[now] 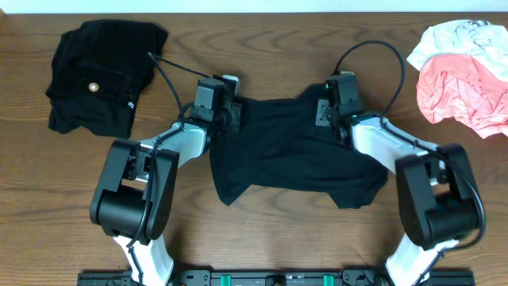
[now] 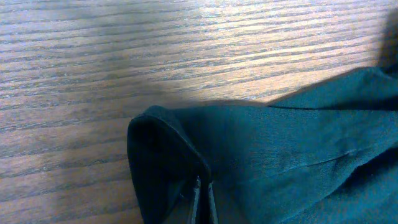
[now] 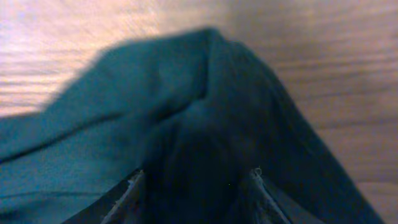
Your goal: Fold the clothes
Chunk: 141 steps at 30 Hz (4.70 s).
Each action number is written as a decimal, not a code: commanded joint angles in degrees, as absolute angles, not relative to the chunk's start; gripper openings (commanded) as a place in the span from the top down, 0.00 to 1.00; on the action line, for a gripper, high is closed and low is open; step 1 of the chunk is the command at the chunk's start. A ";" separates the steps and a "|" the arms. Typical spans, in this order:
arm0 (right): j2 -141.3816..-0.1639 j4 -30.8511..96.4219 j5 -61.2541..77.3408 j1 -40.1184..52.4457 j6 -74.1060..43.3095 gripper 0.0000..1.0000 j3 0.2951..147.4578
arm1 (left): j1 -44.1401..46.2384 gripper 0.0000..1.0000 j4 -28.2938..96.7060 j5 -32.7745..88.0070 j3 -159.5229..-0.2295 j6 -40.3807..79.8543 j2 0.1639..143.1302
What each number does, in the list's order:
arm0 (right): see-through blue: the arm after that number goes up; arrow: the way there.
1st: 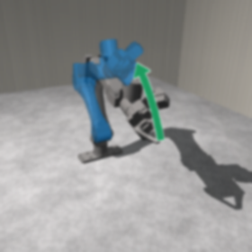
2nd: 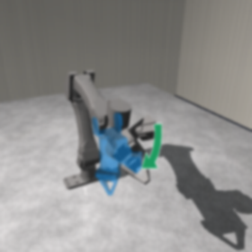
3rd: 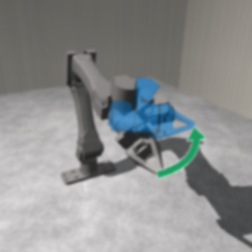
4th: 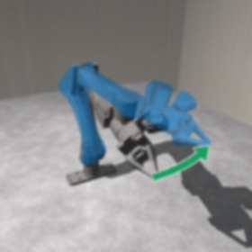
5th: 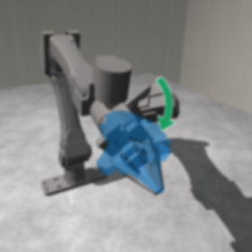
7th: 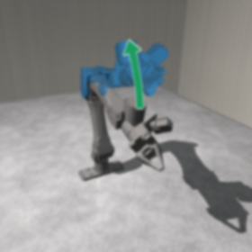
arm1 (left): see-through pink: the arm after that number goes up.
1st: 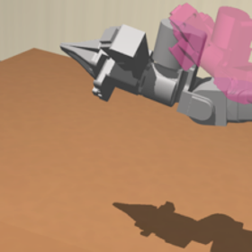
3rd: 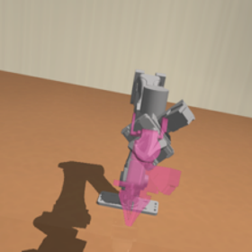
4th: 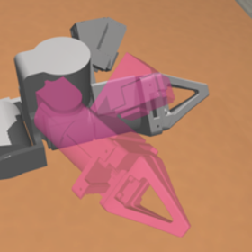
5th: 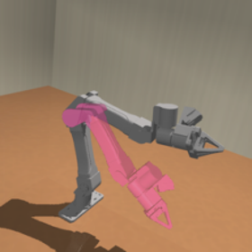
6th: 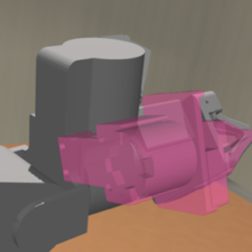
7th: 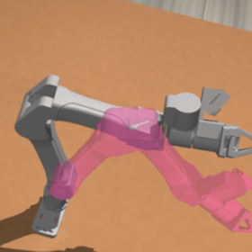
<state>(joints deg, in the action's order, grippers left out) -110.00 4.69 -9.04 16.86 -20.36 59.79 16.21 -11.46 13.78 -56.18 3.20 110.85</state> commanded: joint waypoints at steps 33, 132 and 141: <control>-113.16 23.18 -15.05 7.44 -21.12 0.99 76.73 | 11.79 0.94 -9.04 10.87 -57.67 5.26 110.67; -78.11 56.80 -8.54 3.07 -28.69 0.99 76.71 | 38.41 0.94 8.43 7.25 -86.54 -23.11 128.01; -78.11 56.71 -8.58 3.07 -28.67 0.99 76.71 | 34.06 0.94 22.83 -1.17 -86.54 -22.55 127.94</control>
